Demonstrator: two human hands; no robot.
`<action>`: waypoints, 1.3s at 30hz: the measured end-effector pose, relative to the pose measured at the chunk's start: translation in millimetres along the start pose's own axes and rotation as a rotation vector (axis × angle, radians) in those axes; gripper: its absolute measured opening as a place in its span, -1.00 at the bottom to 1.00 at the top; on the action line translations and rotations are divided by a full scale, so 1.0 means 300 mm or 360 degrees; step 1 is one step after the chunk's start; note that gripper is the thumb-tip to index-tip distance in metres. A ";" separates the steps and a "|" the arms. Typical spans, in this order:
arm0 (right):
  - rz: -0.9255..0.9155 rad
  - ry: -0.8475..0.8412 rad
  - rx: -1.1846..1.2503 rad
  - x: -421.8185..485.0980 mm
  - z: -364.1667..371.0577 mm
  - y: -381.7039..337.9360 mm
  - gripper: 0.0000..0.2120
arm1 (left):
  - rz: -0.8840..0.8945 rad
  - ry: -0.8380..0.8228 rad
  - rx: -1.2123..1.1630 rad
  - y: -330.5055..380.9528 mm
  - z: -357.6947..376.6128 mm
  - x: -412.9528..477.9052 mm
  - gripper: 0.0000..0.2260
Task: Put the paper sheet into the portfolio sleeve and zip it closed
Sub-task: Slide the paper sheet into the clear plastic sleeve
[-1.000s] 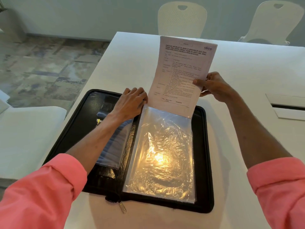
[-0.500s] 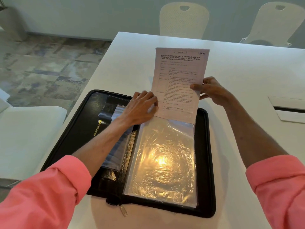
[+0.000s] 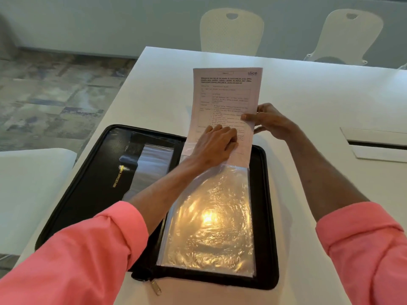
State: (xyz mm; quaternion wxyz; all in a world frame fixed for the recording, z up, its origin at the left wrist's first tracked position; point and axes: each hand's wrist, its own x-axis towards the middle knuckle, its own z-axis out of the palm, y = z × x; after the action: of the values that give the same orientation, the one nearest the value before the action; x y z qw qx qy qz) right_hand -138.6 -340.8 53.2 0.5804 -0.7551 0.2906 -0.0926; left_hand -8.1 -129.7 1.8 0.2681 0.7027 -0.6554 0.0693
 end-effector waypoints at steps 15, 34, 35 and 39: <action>0.0177 -0.0022 0.0185 -0.012 0.068 0.046 -0.59 | 0.0013 -0.0174 0.0080 0.083 0.069 0.037 -0.82; 0.0344 0.0096 0.0343 -0.008 0.125 0.055 -0.68 | -0.0202 -0.0317 0.0000 -0.062 -0.031 -0.003 -0.77; 0.0348 0.0172 0.0362 0.002 0.137 0.052 -0.69 | -0.0208 -0.0363 -0.0002 -0.093 -0.049 -0.009 -0.80; 0.0352 0.0387 0.0350 0.033 0.188 0.036 -0.69 | -0.0235 -0.0493 -0.0011 -0.190 -0.118 -0.035 -0.86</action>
State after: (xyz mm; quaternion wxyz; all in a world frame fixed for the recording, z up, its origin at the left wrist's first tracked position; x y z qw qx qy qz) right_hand -107.1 -301.4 23.9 0.6266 -0.6339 0.4278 -0.1501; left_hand 54.0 -104.2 10.7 0.1707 0.7503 -0.6357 -0.0619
